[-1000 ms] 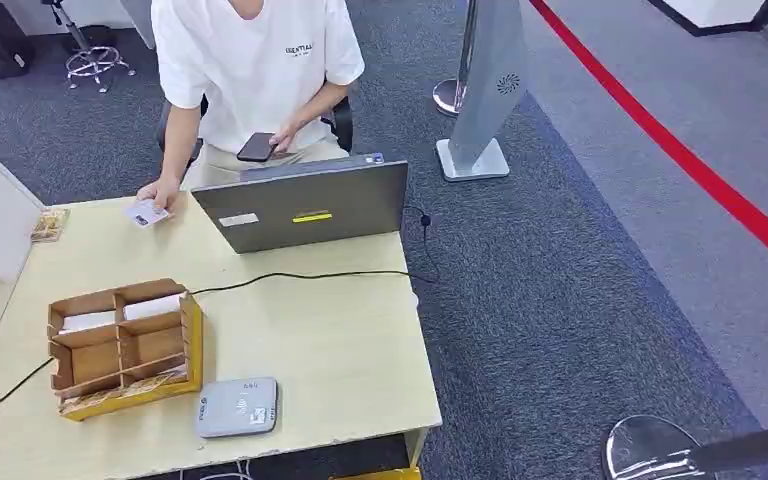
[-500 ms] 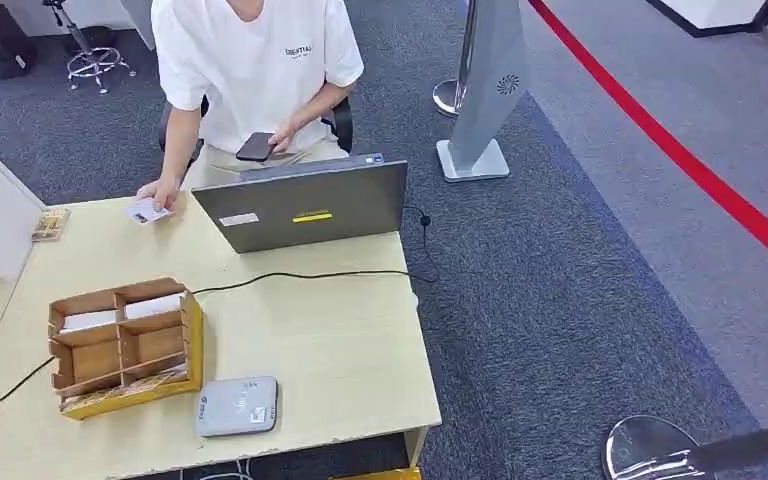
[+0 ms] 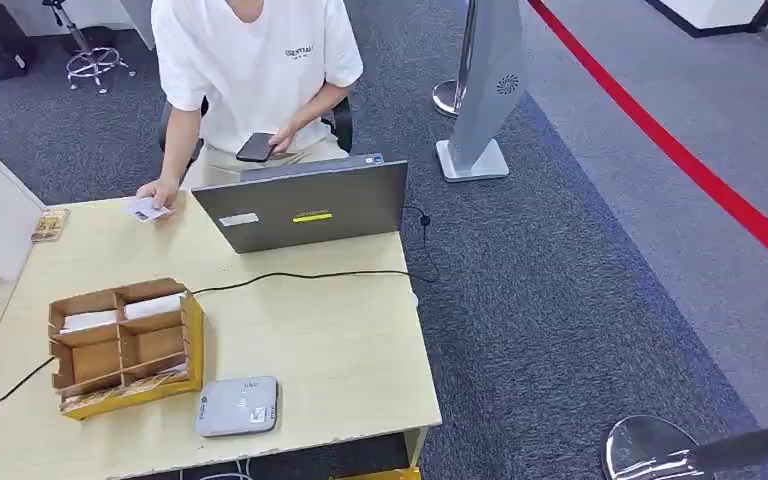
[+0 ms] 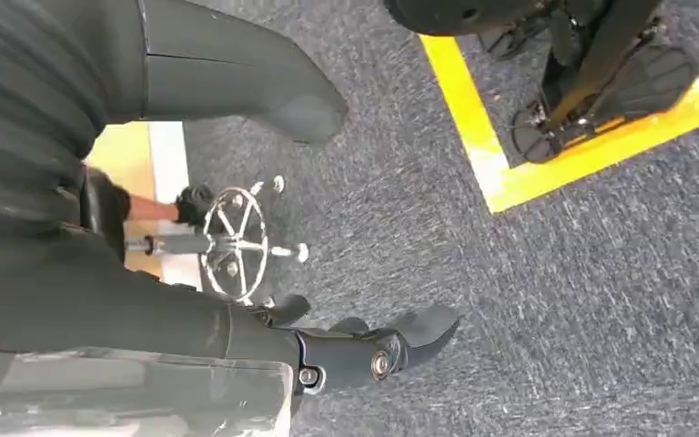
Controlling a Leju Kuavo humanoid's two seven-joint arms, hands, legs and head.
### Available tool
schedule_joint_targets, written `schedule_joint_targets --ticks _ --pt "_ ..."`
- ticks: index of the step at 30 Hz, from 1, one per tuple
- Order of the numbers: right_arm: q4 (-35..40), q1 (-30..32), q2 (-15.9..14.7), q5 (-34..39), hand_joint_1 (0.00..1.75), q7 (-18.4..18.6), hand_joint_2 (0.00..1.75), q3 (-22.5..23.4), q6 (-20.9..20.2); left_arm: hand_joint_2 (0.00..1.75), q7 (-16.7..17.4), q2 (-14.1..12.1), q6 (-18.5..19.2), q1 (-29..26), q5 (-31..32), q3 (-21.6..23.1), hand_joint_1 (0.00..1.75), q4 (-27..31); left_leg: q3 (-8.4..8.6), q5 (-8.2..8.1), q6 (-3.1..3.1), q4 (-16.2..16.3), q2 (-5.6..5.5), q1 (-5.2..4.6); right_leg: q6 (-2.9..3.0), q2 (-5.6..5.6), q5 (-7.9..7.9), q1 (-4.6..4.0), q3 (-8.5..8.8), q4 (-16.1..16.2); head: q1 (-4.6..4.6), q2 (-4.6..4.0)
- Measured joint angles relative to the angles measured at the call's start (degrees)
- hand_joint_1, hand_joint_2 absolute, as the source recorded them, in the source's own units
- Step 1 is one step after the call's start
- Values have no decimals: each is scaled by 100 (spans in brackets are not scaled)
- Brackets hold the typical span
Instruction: Pass the card to the sensor for recognition and then transmit it.
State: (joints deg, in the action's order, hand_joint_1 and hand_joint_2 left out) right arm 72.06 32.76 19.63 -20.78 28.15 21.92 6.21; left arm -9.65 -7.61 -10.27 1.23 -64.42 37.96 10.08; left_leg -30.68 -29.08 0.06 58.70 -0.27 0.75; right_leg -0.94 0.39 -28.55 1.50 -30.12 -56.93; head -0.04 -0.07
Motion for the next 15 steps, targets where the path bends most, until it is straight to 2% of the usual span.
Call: schedule_joint_targets --ticks 5,9,11,15 --pt "-113 -15 31 567 0 87 175 -229 657 175 -1895 -70 368 -5 -627 -389 0 0 0 3 -4 0 0 3 2 0 1 -2 0 -2 -2 0" --pt "-133 26 35 878 0 109 175 -502 1044 175 -2815 -170 835 -11 -793 -725 0 0 0 3 -5 0 0 5 3 0 1 -3 -1 -2 0 0" --pt "-127 70 35 950 0 129 175 -632 1160 175 -2995 -223 839 -45 -611 -975 0 22 0 3 -6 0 0 5 3 0 1 -3 -1 -3 0 0" --pt "-127 129 35 951 0 129 175 -793 1189 175 -3043 -288 837 -98 -539 -1377 0 83 -2 3 -6 0 0 5 3 0 1 -3 -1 -2 -4 0"
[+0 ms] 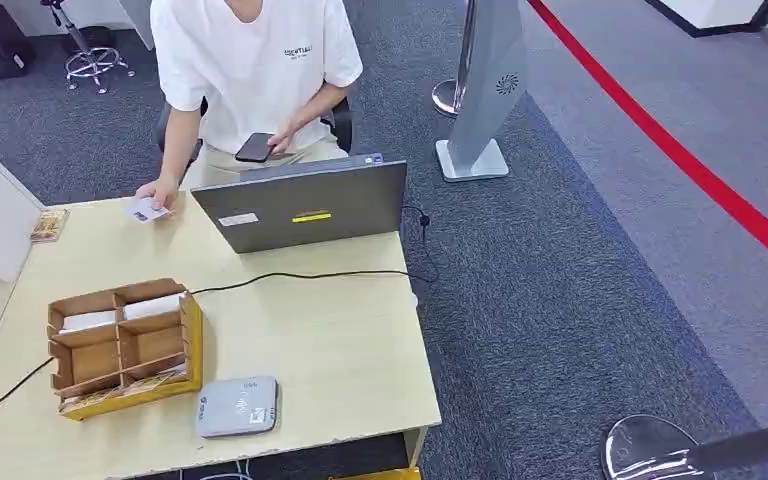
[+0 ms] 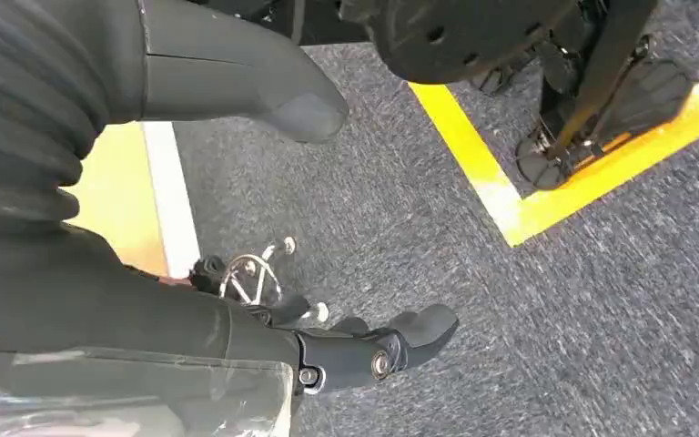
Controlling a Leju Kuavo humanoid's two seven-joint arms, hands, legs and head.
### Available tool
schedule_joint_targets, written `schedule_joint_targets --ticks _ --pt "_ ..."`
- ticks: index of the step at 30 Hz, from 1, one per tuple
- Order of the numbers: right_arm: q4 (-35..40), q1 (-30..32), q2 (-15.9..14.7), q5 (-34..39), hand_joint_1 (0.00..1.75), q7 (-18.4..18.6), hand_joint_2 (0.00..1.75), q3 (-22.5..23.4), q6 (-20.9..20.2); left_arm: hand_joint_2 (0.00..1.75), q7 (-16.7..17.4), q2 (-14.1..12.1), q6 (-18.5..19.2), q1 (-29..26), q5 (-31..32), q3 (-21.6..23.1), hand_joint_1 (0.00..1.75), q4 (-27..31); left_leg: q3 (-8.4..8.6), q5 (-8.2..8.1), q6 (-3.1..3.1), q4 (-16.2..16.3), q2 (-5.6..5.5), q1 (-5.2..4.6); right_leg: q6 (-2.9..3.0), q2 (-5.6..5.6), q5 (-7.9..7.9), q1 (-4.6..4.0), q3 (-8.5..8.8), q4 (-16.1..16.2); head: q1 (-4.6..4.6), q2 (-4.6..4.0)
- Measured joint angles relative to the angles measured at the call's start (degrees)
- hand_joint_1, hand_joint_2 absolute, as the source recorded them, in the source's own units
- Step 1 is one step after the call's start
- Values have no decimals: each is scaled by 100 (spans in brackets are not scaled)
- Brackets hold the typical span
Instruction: Pass the card to the sensor for recognition and then transmit it.
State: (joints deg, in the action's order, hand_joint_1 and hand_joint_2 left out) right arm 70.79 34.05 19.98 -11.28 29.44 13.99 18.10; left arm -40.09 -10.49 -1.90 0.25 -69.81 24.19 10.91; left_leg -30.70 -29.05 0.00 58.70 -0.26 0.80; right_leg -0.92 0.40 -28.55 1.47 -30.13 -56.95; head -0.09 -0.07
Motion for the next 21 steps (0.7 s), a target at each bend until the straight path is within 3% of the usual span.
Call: schedule_joint_targets --ticks 4,6,8,10,12,13,14,15,17,19,20,21 --pt "0 15 0 2 0 0 175 -79 2 175 -2 -35 0 -28 4 -170 0 24 -1 0 0 0 -1 -1 0 -1 0 1 0 1 0 0" --pt "15 29 0 52 0 52 175 -107 24 175 -2 -39 -56 -83 315 -294 0 108 -1 0 0 0 0 -2 0 0 1 1 0 1 0 0" --pt "37 65 0 122 0 98 175 -175 131 175 -2 -2 -63 -284 1455 -808 0 482 3 0 0 1 4 -3 1 4 1 2 -4 2 -2 0" --pt "35 90 4 -20 0 105 175 -230 54 175 37 241 42 -406 3247 -1880 0 949 2 10 14 6 -5 -13 -8 -2 8 11 -12 5 0 0" --pt "-9 38 -9 -425 0 -16 175 -197 -346 175 693 720 -492 -492 4358 -3036 0 1926 -12 20 15 6 -17 -19 -17 -10 13 19 -18 5 -9 0" --pt "-97 -48 -37 -685 0 -154 175 -107 -666 175 1389 1042 -1051 -560 4672 -3553 0 2856 -19 21 17 6 -16 -16 -23 -10 21 17 -18 5 -9 0" --pt "-186 -131 -59 -915 0 -294 175 7 -948 175 1869 1245 -1394 -606 4818 -3879 0 3627 -24 21 17 7 -12 -14 -19 -6 25 16 -16 4 4 0" --pt "-274 -207 -61 -1219 0 -457 175 182 -1234 175 2083 1469 -1543 -613 4852 -4193 0 4358 -24 21 17 7 -5 -13 -21 -2 30 15 -10 5 22 0" --pt "-389 -319 -61 -1763 0 -713 175 564 -1688 175 1938 1731 -1348 -615 4769 -4858 0 5332 -21 21 17 7 27 -14 -21 30 40 16 -14 4 15 0" --pt "-494 -395 -59 -1965 0 -840 175 831 -1843 175 1628 1974 -822 -939 4734 -5406 0 5995 -31 21 17 20 74 -7 -23 84 55 8 -71 4 -13 0" --pt "-544 -398 -57 -1994 0 -870 175 931 -1882 175 1422 2241 -617 -1050 4689 -5596 0 6426 -61 25 19 25 67 3 -22 83 63 -2 -83 4 -24 0" --pt "-582 -402 -52 -1994 0 -881 175 997 -1882 175 1340 2354 -496 -1040 4697 -5760 0 6797 -89 44 25 25 34 9 -29 50 63 -8 -83 7 15 0"
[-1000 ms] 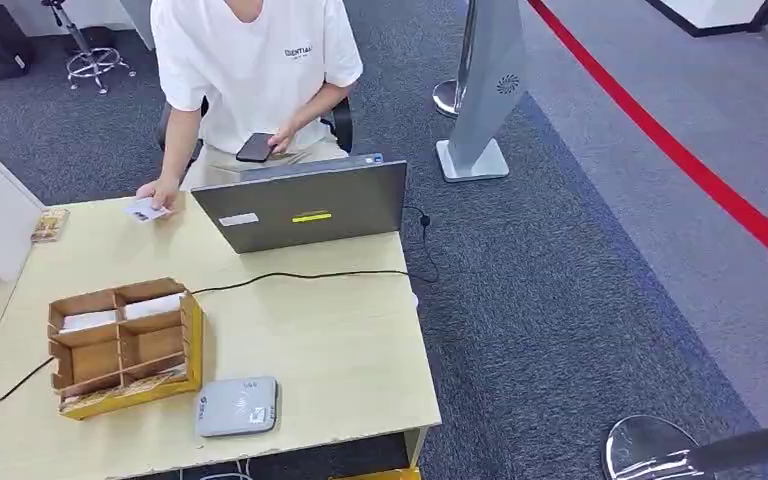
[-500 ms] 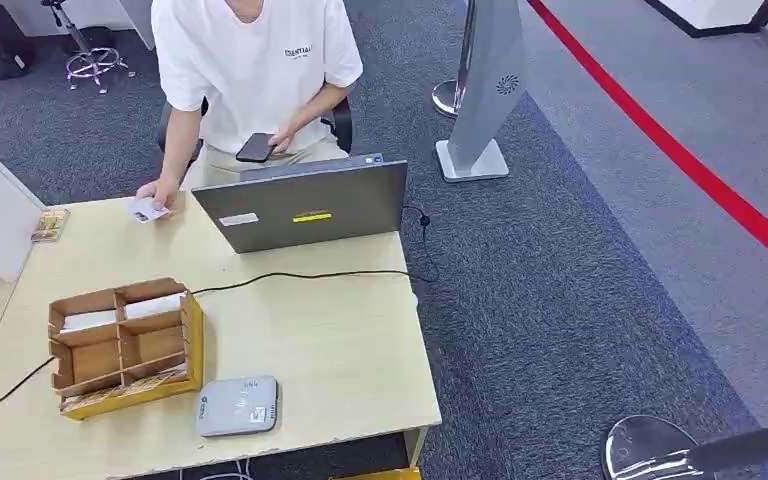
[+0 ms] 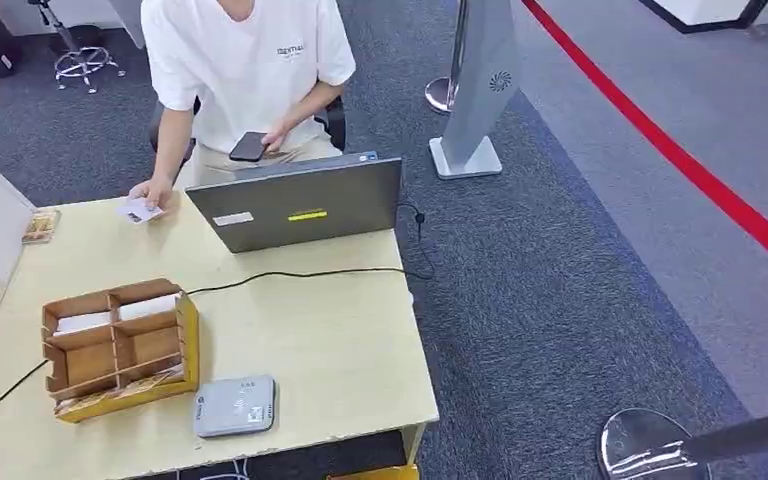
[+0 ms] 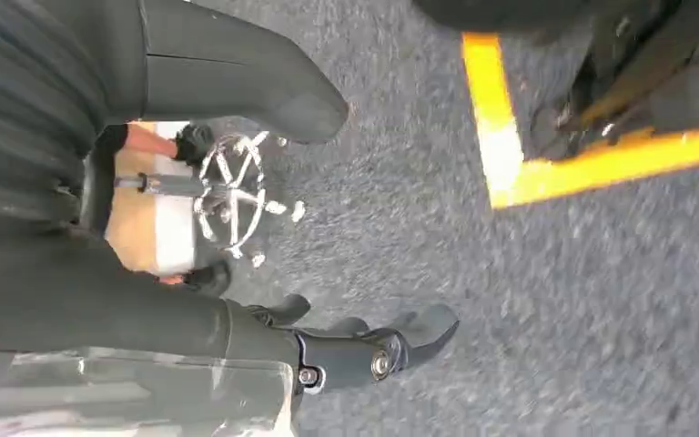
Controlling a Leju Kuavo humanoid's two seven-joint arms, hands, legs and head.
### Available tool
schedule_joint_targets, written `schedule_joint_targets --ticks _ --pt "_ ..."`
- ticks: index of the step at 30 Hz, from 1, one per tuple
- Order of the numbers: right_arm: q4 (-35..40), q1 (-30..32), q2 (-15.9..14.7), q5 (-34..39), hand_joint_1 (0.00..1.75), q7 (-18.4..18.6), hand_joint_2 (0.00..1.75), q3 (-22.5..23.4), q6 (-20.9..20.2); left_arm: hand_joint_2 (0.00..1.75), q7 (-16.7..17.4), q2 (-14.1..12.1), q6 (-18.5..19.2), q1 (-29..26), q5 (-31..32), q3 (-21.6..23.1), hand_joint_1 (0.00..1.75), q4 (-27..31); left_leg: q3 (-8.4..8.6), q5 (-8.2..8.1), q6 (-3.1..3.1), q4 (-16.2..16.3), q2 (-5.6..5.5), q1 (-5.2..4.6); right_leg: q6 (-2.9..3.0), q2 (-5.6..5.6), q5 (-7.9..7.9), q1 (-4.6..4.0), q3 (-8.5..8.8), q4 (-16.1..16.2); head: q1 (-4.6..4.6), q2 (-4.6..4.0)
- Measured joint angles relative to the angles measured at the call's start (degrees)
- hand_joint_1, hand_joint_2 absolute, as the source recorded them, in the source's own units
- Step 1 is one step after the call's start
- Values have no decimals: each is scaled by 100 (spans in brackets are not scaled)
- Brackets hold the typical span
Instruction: Pass the card to the sensor for recognition and then transmit it.
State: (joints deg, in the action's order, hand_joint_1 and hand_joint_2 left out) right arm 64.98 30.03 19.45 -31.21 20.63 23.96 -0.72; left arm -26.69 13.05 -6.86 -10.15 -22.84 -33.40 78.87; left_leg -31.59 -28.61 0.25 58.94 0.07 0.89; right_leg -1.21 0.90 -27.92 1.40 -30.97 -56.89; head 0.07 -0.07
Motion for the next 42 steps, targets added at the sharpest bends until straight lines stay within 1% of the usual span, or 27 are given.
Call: schedule_joint_targets --ticks 1,2,4,6,9,10,12,13,14,16,18,20,23,26,28,30,32,34,35,36,37,38,39,40,41,42 --pt "-33 -22 2 0 0 -20 175 50 -4 175 -24 78 52 42 11 -177 0 282 -7 2 0 -1 -35 -5 0 -38 0 3 3 1 52 2" --pt "-68 -70 2 2 0 -28 175 98 -4 175 -26 175 67 45 -4 -356 0 561 -3 0 -1 -1 -32 -8 3 -39 -2 5 9 -2 48 2" --pt "-85 -86 15 74 0 -29 175 118 -39 175 -175 270 333 9 -405 -585 0 1112 5 0 -10 -3 -24 -4 9 -32 -4 3 11 -7 0 0" --pt "-35 -35 26 175 0 61 175 98 -77 175 -46 395 384 -55 -644 -696 0 1709 0 2 -13 -3 -39 -1 12 -45 -9 0 5 -7 -5 0" --pt "18 -25 33 223 0 94 175 92 -90 175 7 480 404 -76 -726 -832 0 2244 1 6 -13 -4 -47 -2 13 -57 -9 0 9 -7 -2 0" --pt "44 -11 35 216 0 125 175 83 -92 175 -50 504 459 -63 -770 -883 0 2344 1 6 -13 -4 -46 -3 12 -57 -9 1 10 -7 -2 0" --pt "94 16 37 203 0 201 175 46 -107 175 -238 522 785 -45 -885 -1071 0 2466 2 8 -16 -5 -46 -2 13 -55 -8 1 11 -7 -2 0" --pt "101 18 37 180 0 223 175 39 -113 175 -357 528 876 -58 -968 -1153 0 2542 2 8 -17 -5 -44 -1 14 -54 -8 0 11 -8 -5 0" --pt "105 16 37 110 0 234 175 37 -144 175 -523 535 850 -95 -1068 -1191 0 2672 2 8 -17 -5 -43 -1 14 -52 -7 0 13 -9 -5 0" --pt "101 -3 37 -70 0 214 175 44 -236 175 -886 568 530 -324 -1281 -1105 0 3160 5 8 -17 -5 -41 -2 14 -50 -7 1 10 -8 -9 0" --pt "64 -66 37 -235 0 129 175 78 -308 175 -1116 605 267 -616 -1327 -855 0 3808 5 8 -16 -4 -40 -3 13 -52 -8 2 7 -4 -7 0" --pt "0 -168 37 -313 0 55 175 120 -315 175 -1193 622 141 -799 -1292 -536 0 4338 2 9 -14 -4 -49 -6 12 -57 -8 3 9 -2 -2 0" --pt "-111 -296 37 -293 0 -19 175 146 -293 175 -1254 649 122 -983 -1163 -7 0 5046 4 7 -11 -4 -46 -8 11 -57 -8 6 13 -2 -2 0" --pt "-151 -320 39 -221 0 -13 175 142 -258 175 -1320 668 139 -1086 -1097 331 0 5428 5 8 -12 -4 -46 -8 11 -57 -7 5 13 -3 -5 0" --pt "-151 -317 39 -177 0 42 175 116 -223 175 -1342 668 194 -1082 -1064 346 0 5607 6 10 -13 -4 -46 -7 12 -57 -7 4 13 -4 -7 0" --pt "-148 -317 39 -214 0 94 175 107 -219 175 -1342 668 284 -1043 -893 346 0 5721 8 10 -14 -4 -47 -7 12 -57 -7 4 12 -5 -9 0" --pt "-148 -324 39 -346 0 96 175 109 -289 175 -1342 671 378 -839 -405 346 0 5775 6 15 -12 -4 -55 -5 12 -64 -7 3 13 -5 -7 0" --pt "-153 -363 39 -562 0 26 175 120 -405 175 -1342 675 454 -536 340 346 0 5799 5 18 -15 -4 -59 -5 12 -67 -7 4 14 -5 -5 0" --pt "-166 -396 39 -696 0 -45 175 142 -467 175 -1342 645 386 -382 829 370 0 5799 10 19 -16 -4 -56 -6 14 -65 -3 4 10 -5 -5 0" --pt "-186 -442 39 -809 0 -114 175 170 -516 175 -1342 570 177 -247 1242 430 0 5799 14 20 -16 -4 -54 -7 15 -63 1 5 8 -4 -9 0" --pt "-249 -507 39 -1006 0 -225 175 244 -581 175 -1342 379 -437 -36 1931 646 0 5784 11 26 -15 -3 -53 -5 14 -62 4 4 4 -4 -11 0" --pt "-306 -581 39 -1157 0 -311 175 306 -634 175 -1342 174 -1118 187 2437 957 0 5738 9 33 -18 -3 -56 -5 7 -64 11 3 3 -4 -5 0" --pt "-371 -656 39 -1311 0 -393 175 384 -666 175 -1342 -141 -1813 397 2926 1377 0 5617 7 36 -17 -3 -62 -7 9 -68 13 4 -1 -4 0 0" --pt "-420 -726 39 -1419 0 -448 175 444 -711 175 -1342 -391 -2232 606 3291 1738 0 5431 9 38 -18 -3 -65 -7 10 -71 13 5 0 -4 -5 0" --pt "-472 -784 39 -1527 0 -502 175 515 -739 175 -1295 -642 -2515 823 3780 2099 0 5163 8 42 -19 -3 -69 -6 13 -74 17 4 1 -4 -11 0" --pt "-517 -840 39 -1617 0 -533 175 572 -769 175 -1170 -803 -2610 1077 4318 2355 0 4892 3 49 -12 -3 -72 -6 11 -77 23 4 1 -4 -15 0"
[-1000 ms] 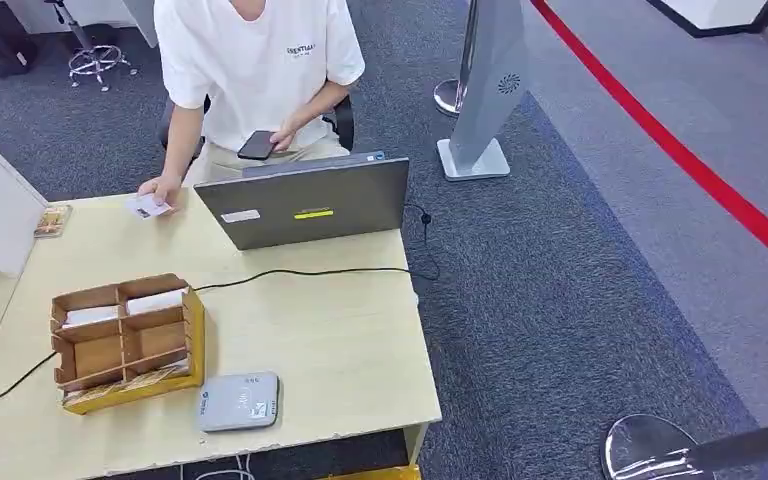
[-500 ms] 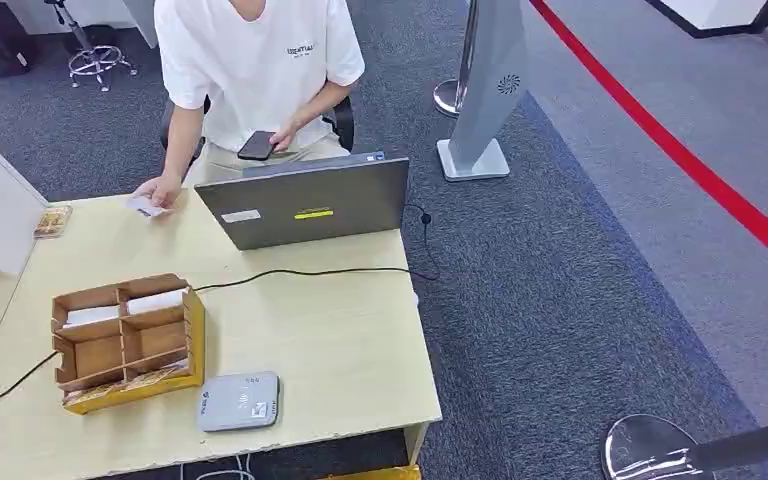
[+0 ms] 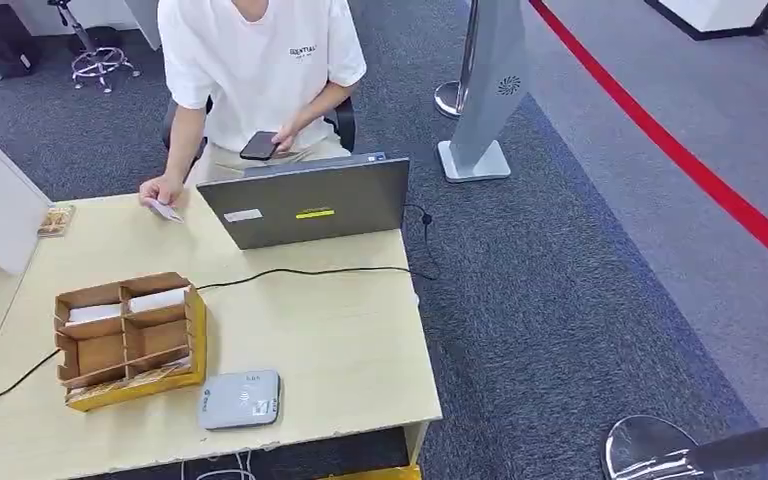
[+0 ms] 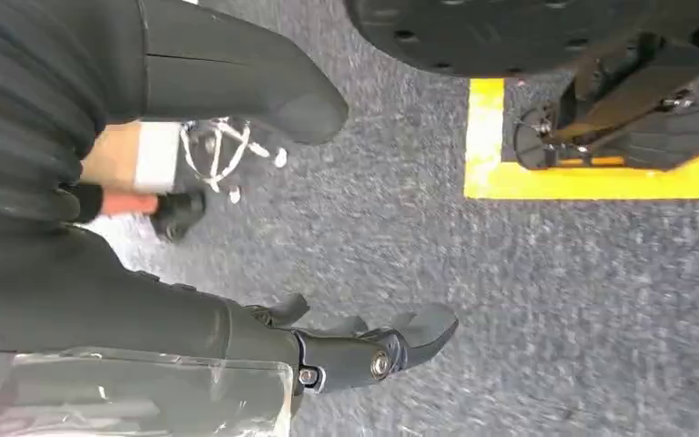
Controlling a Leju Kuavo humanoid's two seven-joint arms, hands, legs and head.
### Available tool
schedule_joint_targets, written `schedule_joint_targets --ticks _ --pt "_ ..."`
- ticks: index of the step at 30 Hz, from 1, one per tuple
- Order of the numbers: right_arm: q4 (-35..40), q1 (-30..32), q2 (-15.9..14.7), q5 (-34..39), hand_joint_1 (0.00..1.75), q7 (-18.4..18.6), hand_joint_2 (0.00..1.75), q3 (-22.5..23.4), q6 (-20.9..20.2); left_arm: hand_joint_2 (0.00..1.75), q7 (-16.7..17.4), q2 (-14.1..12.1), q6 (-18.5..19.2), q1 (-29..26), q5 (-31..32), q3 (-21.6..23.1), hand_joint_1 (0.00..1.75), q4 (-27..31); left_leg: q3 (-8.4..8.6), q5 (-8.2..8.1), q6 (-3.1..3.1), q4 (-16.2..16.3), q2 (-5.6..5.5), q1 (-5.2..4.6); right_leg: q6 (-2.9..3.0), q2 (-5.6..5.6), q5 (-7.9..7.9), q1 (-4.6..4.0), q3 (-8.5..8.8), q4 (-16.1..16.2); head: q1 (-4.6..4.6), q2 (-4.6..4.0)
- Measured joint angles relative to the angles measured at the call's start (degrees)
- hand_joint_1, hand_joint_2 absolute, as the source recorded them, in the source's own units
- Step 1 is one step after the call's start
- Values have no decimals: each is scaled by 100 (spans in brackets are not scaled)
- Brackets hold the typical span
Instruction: Pass the card to the sensor for recognition and then transmit it.
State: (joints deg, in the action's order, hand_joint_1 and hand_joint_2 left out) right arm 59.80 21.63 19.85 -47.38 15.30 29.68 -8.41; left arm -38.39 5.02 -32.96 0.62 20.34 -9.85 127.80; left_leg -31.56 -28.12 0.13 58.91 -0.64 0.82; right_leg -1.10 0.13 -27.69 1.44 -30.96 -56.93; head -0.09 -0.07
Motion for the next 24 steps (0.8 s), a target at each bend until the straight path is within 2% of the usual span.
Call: schedule_joint_targets --ticks 1,3,5,8,12,24 --pt "-42 -52 0 -71 0 -29 175 57 -42 175 201 -129 -22 272 598 213 0 -275 -3 10 -4 0 -2 0 3 -4 4 0 -3 0 7 0" --pt "-112 -123 0 -160 0 -46 175 160 -86 175 820 -363 -53 799 1937 650 0 -901 -8 18 -3 0 -2 -1 -3 -3 19 1 -5 -1 9 0" --pt "-151 -160 0 -197 0 -52 175 230 -136 175 1082 -504 -72 1194 2374 951 0 -1339 -17 22 -6 0 8 -1 7 7 36 1 -7 -3 7 0" --pt "-206 -161 0 -202 0 -53 175 298 -142 175 1160 -655 -103 1469 2446 1248 0 -1729 -21 23 -5 1 31 -2 7 29 37 2 -18 -3 7 0" --pt "-254 -168 0 -202 0 -53 175 359 -142 175 1186 -773 -138 1593 2457 1431 0 -1974 -29 22 -5 1 30 -2 7 29 35 2 -26 -3 7 0" --pt "-309 -169 0 -202 0 -52 175 389 -149 175 1252 -884 -127 1676 2494 1593 0 -2225 -36 22 -5 1 30 -1 7 29 35 1 -33 -3 7 0"
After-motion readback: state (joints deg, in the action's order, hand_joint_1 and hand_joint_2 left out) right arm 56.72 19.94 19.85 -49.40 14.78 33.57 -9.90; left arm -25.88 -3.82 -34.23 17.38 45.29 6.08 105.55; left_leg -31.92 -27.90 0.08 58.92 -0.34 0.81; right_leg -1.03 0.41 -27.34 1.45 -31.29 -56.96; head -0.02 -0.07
